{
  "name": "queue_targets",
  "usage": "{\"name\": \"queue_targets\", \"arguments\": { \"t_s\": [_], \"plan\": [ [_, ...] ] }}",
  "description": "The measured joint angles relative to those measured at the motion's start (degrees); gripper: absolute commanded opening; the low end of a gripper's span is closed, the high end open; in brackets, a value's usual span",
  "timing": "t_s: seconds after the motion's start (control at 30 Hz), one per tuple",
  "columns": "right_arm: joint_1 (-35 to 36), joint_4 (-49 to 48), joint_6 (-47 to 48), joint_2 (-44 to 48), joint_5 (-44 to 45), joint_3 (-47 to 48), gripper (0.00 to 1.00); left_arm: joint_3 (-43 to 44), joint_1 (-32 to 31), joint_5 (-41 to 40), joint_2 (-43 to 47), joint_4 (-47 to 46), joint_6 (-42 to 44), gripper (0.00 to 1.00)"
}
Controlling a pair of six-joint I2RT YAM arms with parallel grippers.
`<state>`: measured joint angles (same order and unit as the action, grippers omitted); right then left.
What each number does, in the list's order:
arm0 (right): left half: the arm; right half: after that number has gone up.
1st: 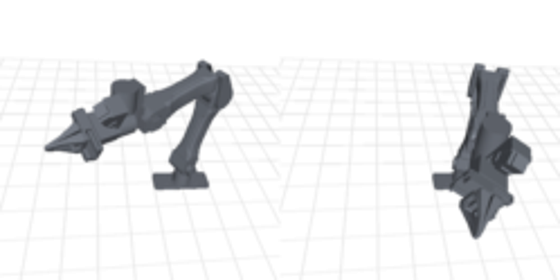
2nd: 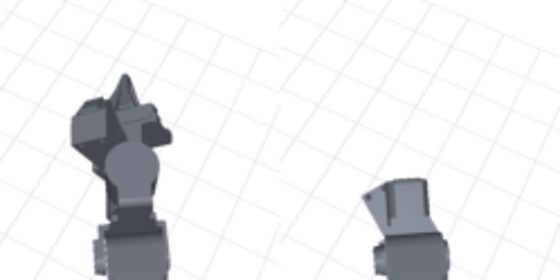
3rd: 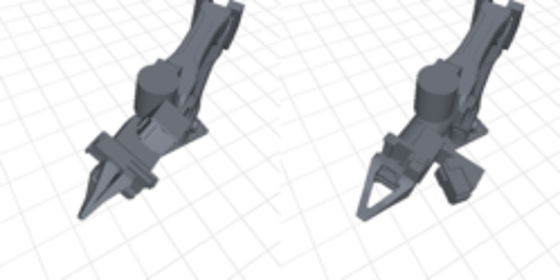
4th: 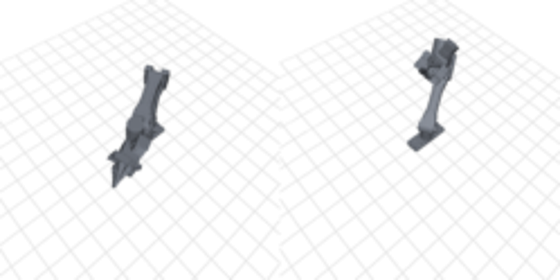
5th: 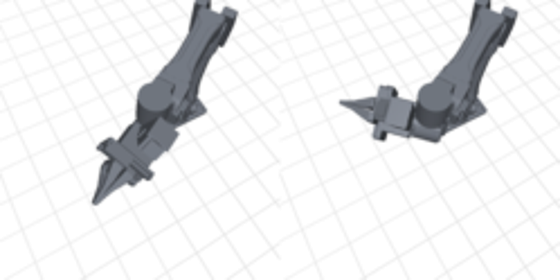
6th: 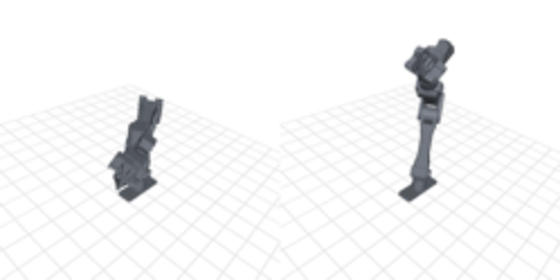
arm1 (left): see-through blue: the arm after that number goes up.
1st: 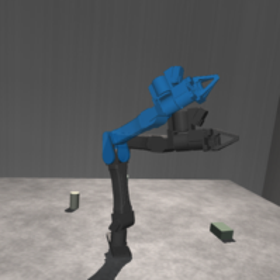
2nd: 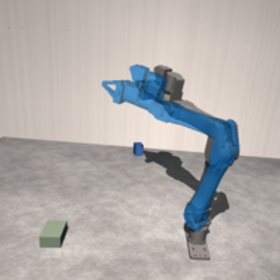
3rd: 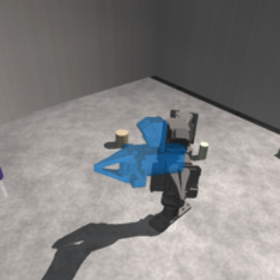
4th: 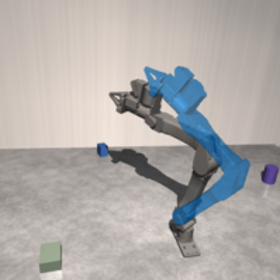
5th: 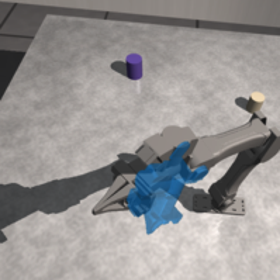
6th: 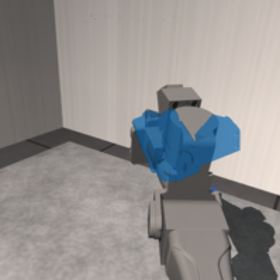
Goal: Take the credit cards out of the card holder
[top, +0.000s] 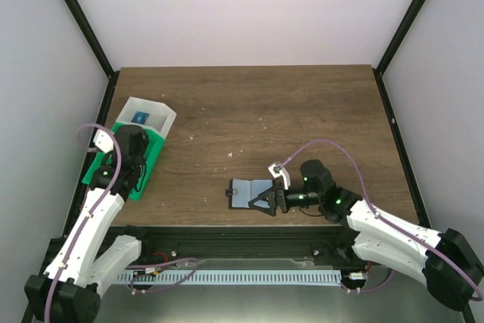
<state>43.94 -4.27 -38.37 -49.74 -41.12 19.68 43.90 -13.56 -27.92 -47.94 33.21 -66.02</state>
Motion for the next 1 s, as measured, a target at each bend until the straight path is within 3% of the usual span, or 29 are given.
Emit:
{"name": "queue_targets", "arguments": {
  "t_s": [0.33, 1.0],
  "plan": [
    [0.00, 2.58, 0.04, -0.09, -0.22, 0.04, 1.00, -2.27, 9.31, -3.89, 1.09, 4.52, -1.64, 0.00],
    [0.00, 6.47, -0.11, -2.64, -2.08, 3.87, 1.00, -7.43, 10.88, -9.40, -0.17, 4.81, -2.29, 0.00]
  ]
}}
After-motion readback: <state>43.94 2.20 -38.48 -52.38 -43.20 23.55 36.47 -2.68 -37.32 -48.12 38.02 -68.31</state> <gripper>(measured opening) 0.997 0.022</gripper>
